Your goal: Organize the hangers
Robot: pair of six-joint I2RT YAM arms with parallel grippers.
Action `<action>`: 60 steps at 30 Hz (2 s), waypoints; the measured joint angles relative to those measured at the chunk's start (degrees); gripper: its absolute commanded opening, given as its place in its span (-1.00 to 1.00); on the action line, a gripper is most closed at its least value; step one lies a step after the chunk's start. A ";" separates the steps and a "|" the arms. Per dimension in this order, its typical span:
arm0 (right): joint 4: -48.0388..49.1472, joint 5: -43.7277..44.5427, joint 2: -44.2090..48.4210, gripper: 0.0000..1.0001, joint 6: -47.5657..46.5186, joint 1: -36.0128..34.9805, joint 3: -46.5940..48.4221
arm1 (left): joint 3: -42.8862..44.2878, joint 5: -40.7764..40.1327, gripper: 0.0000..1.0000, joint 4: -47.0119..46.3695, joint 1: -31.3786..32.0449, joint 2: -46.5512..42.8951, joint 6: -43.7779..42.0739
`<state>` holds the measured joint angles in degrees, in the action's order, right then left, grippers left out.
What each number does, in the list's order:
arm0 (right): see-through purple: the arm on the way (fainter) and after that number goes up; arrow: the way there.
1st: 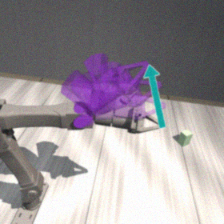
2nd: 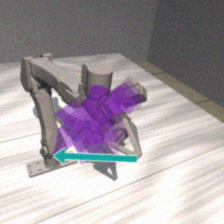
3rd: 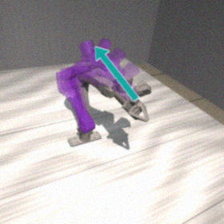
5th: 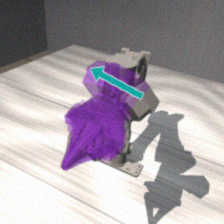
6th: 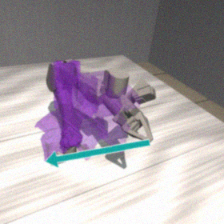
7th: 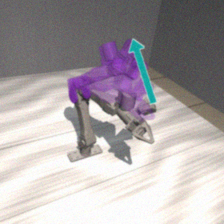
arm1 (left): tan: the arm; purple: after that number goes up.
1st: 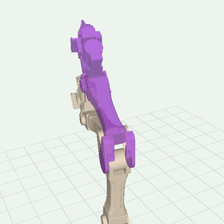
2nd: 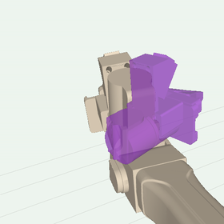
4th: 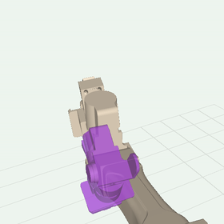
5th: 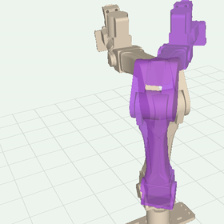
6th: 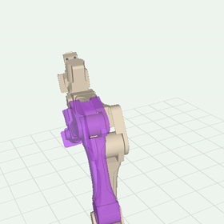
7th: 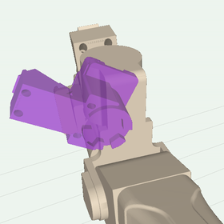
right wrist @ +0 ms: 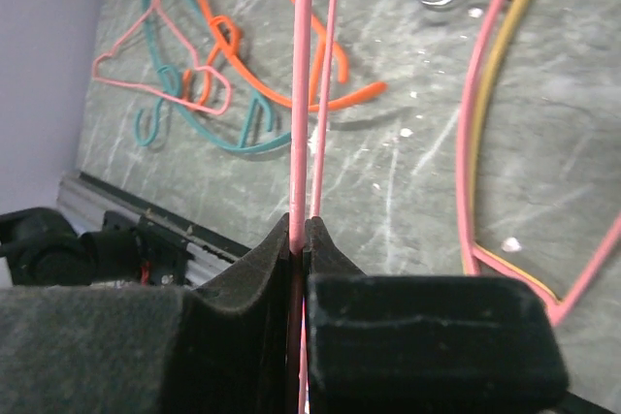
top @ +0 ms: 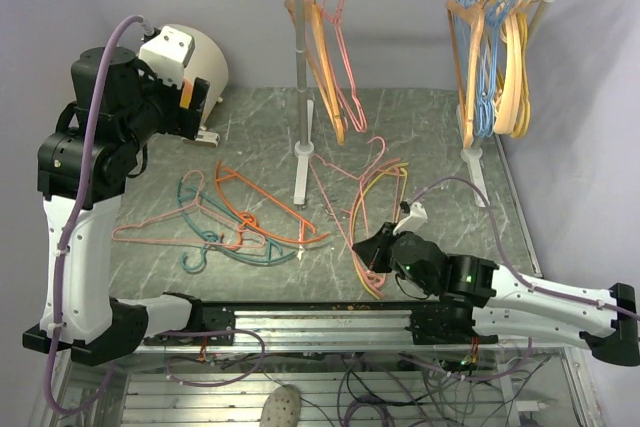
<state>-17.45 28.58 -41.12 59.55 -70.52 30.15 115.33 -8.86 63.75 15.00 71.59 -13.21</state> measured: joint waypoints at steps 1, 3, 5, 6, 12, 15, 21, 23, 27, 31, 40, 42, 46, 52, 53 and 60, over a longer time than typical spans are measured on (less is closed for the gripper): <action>-1.79 0.87 -0.04 -1.00 1.01 0.00 0.42 | 0.00 0.02 0.99 0.00 -0.13 -0.04 0.00; -4.70 2.36 -0.46 -1.00 2.56 0.00 1.31 | 0.00 0.07 1.00 0.00 -0.24 -0.02 0.00; -7.74 4.13 -1.38 -1.00 3.76 0.00 2.78 | 0.00 0.09 1.00 0.00 -0.26 0.04 0.00; -9.11 5.16 -1.97 -1.00 4.02 0.00 3.67 | 0.00 0.13 1.00 0.02 -0.31 0.04 0.00; -22.43 16.76 -11.34 -1.00 1.31 0.24 20.87 | -0.17 1.36 1.00 0.02 -0.81 0.04 -0.02; -27.82 24.39 -20.83 -1.00 -2.86 0.94 33.59 | -0.94 1.84 1.00 0.04 -1.01 0.04 -0.02; -21.53 28.44 -29.94 -1.00 -24.41 8.92 38.53 | -2.27 2.54 0.99 0.11 -1.51 0.35 -0.04; -17.75 26.21 -28.74 -1.00 -31.74 15.21 38.21 | -2.62 2.54 0.99 0.13 -1.55 0.28 -0.04; -10.34 21.88 -25.62 -1.00 -44.63 22.73 38.86 | -3.58 2.54 0.97 0.13 -1.68 0.24 -0.09; -3.93 16.98 -25.79 -1.00 -54.88 22.91 41.92 | -3.82 2.45 0.96 0.20 -1.81 0.44 -0.31; 1.77 6.99 -34.18 -1.00 -65.00 28.63 50.03 | -3.76 2.38 0.98 0.20 -4.00 0.90 -0.39; 2.16 5.05 -36.17 -1.00 -65.72 30.60 51.39 | -3.76 2.16 0.98 0.20 -4.37 1.07 -0.39; 2.93 0.39 -39.30 -1.00 -66.25 34.82 53.77 | -3.76 1.99 0.98 0.17 -5.03 1.49 -0.42; 4.15 -5.35 -42.73 -1.00 -65.64 39.17 56.35 | -3.76 2.08 0.98 0.17 -5.88 2.49 -0.48; 4.24 -6.19 -43.41 -1.00 -65.53 39.47 56.57 | -3.76 2.08 0.99 0.17 -5.92 2.75 -0.48; 4.96 -13.70 -48.24 -1.00 -63.54 39.43 57.13 | -3.76 3.15 0.97 0.17 -6.32 4.87 -0.74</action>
<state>-12.49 14.87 -89.36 -3.99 -31.09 87.29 111.57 -5.72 63.92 8.69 76.47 -13.96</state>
